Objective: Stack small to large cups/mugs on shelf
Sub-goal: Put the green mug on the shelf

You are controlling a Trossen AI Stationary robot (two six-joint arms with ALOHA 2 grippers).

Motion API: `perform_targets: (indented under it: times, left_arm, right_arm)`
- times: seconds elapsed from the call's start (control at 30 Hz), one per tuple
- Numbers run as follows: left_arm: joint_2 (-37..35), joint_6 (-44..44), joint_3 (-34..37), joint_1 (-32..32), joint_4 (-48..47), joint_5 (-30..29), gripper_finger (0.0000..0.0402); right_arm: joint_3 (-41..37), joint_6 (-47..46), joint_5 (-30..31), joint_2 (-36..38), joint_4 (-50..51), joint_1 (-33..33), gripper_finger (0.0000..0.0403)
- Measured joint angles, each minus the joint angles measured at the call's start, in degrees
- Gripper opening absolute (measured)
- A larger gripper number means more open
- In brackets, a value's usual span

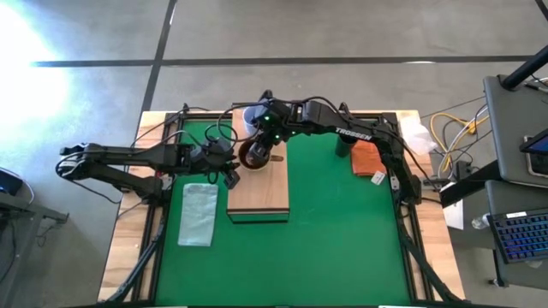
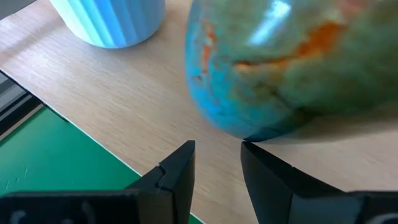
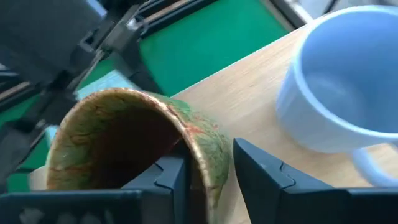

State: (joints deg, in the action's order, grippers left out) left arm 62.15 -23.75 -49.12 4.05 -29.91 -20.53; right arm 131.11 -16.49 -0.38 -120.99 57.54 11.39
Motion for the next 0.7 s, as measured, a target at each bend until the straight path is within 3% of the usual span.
perform_targets:
  times: [0.1, 0.7]
  left_arm:
    - [0.0, 0.0, 0.0, 0.0, 0.8, 0.0, 0.0116]
    - [0.4, 0.6, 0.0, 0.1, 2.0, -1.0, 0.0116]
  right_arm:
    - [0.0, 0.4, 3.2, 0.0, 0.0, 0.1, 0.0121]
    - [1.1, 1.5, 6.0, 1.5, 0.7, 1.4, 0.0132]
